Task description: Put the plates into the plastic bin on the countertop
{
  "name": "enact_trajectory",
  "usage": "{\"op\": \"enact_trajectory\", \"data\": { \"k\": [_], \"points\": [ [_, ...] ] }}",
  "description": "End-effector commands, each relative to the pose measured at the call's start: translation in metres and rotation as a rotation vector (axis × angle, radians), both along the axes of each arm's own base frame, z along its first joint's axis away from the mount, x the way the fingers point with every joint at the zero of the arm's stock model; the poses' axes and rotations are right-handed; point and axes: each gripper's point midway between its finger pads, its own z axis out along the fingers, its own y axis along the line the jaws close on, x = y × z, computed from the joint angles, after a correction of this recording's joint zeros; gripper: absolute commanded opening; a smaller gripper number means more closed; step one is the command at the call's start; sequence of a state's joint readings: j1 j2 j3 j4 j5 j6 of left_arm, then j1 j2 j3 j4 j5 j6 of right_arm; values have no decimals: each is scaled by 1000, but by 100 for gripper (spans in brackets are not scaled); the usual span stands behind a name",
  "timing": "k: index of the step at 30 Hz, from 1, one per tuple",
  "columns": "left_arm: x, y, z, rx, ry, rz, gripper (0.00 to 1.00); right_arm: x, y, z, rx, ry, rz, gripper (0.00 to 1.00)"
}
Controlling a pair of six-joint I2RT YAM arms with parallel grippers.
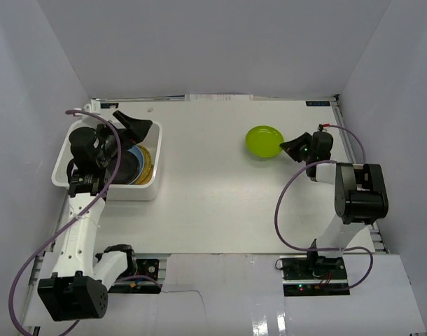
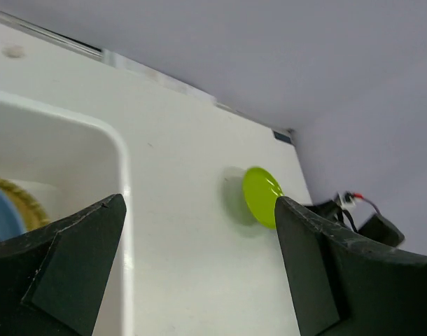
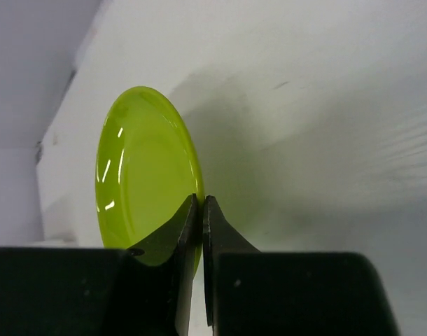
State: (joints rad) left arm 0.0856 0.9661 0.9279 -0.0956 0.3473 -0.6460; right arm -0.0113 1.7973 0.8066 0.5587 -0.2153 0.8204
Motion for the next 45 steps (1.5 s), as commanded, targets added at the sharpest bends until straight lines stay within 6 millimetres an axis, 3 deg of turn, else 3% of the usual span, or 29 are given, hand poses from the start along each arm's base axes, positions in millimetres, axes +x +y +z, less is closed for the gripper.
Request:
{"op": "enact_trajectory", "data": {
  "k": [1,5,6,10,14,17,19,22,23,24,25,27,29,33,37,41,42,44,45],
  "points": [
    [-25,-55,20,-31,-34,-290,98,-22,52,91,130,-258,195,8],
    [-48,-98,6,-65,11,-427,98,-73,110,122,179,-313,379,8],
    [-52,-105,1,-69,25,-451,98,-83,119,138,182,-345,403,8],
    [-68,-136,-25,-73,130,-541,98,-125,160,166,211,-398,531,8],
    [-82,-156,-43,-60,170,-586,93,-160,183,189,234,-452,619,8],
    [-92,-171,-66,-38,244,-607,92,-174,191,190,231,-446,632,8],
    [-95,-176,-71,-33,254,-606,90,-180,195,191,232,-444,651,8],
    [-99,-186,-75,-24,263,-629,73,-185,198,192,233,-447,668,8],
    [-98,-188,-75,-22,265,-628,63,-186,199,193,232,-452,672,8],
    [-99,-191,-76,-17,263,-630,40,-186,198,192,231,-449,670,8],
    [-96,-191,-75,-15,259,-620,32,-186,199,191,228,-447,674,8],
    [-91,-188,-75,-4,253,-590,22,-186,199,187,221,-442,679,9],
    [-84,-185,-74,7,244,-555,20,-186,200,182,215,-434,689,15],
    [-68,-171,-75,45,225,-441,13,-187,199,173,187,-432,693,57],
    [-46,-145,-64,93,202,-258,4,-189,197,175,149,-454,708,66],
    [-28,-100,-39,109,159,-39,4,-186,191,176,89,-470,691,67],
    [-22,-79,-26,101,133,39,4,-187,188,176,77,-469,685,67],
    [-18,-54,-18,93,124,111,4,-187,186,174,51,-479,680,67],
    [-13,-26,-13,83,115,189,4,-188,184,170,43,-474,678,67]
  ]
}}
